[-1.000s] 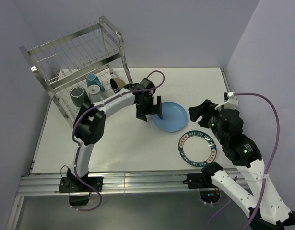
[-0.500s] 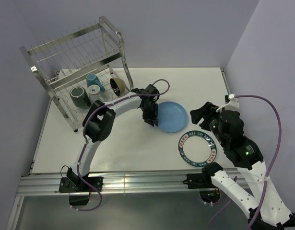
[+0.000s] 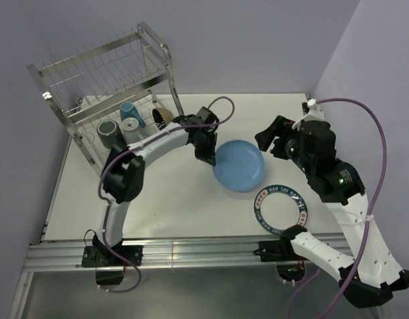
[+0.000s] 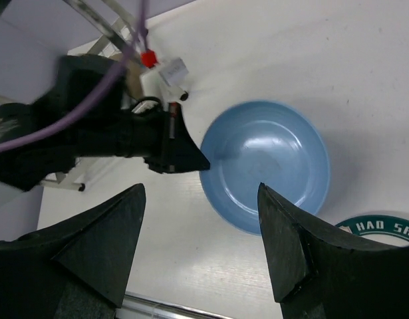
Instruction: Load the mixed dishes into the dish rack
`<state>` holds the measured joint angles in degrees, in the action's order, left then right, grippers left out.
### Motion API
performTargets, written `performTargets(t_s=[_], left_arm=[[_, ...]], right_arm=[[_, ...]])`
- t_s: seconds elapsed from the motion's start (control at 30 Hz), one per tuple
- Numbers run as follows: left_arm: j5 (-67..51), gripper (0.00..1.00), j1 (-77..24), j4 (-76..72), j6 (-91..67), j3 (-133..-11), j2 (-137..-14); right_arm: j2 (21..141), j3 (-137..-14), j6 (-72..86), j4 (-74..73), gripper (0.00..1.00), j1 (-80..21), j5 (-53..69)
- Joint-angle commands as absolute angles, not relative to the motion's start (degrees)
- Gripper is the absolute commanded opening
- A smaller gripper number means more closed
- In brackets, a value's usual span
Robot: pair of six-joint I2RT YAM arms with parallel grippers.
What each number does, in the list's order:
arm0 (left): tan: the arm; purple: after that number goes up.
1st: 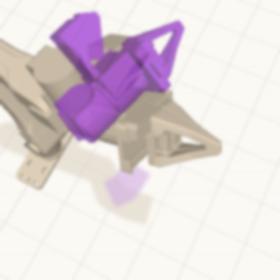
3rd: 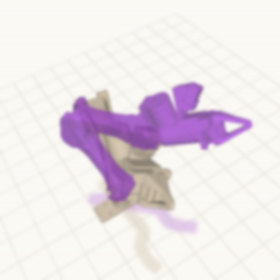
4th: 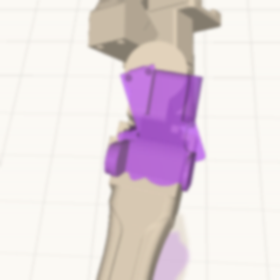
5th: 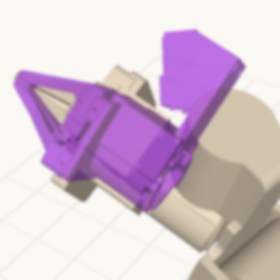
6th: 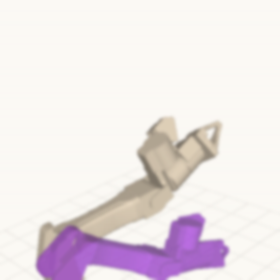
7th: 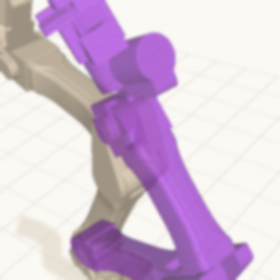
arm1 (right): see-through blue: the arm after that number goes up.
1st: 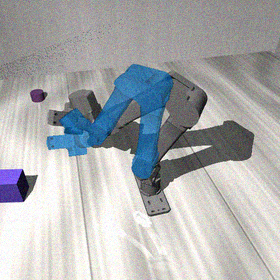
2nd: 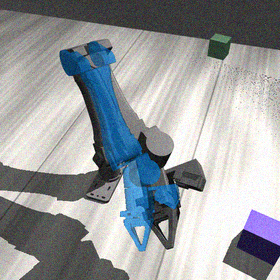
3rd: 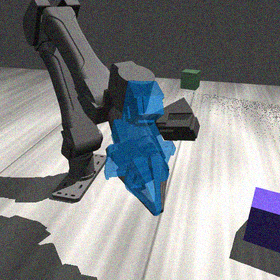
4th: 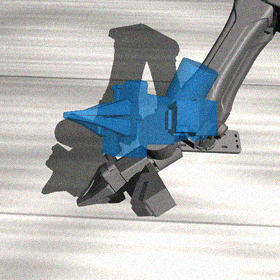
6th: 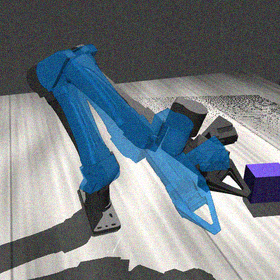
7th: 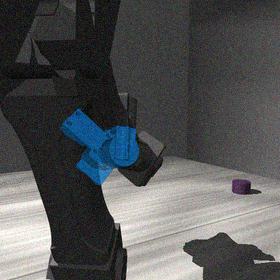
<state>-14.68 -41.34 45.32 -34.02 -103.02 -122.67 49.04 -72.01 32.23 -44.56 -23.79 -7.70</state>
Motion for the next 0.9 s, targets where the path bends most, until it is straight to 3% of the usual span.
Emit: performTargets(t_s=[0.0, 0.47, 0.67, 0.77, 0.83, 0.87], left_arm=[[-10.21, 0.00, -41.48, 45.08, -30.85, -105.20, -107.77], [-6.15, 0.00, -37.79, 51.77, -31.38, -102.66, -86.58], [-9.48, 0.00, -37.35, 50.19, -32.26, -97.48, -81.13], [-10.45, 0.00, -36.74, 49.83, -32.26, -95.90, -79.02], [-10.37, 0.00, -36.04, 50.01, -32.17, -95.71, -77.53], [-10.72, 0.00, -35.60, 50.36, -32.08, -96.06, -77.17]], right_arm=[[52.64, -78.64, 29.18, -48.77, 0.75, -22.42, -2.91], [56.95, -76.11, 22.50, -45.27, 0.73, -22.06, 3.77], [59.59, -76.29, 21.80, -37.98, 0.60, -22.06, 15.62], [61.26, -76.20, 22.15, -33.50, 0.47, -22.24, 23.97], [63.09, -76.81, 22.24, -32.09, 0.19, -22.67, 26.45], [63.71, -77.77, 21.63, -31.91, 0.00, -23.02, 27.85]])
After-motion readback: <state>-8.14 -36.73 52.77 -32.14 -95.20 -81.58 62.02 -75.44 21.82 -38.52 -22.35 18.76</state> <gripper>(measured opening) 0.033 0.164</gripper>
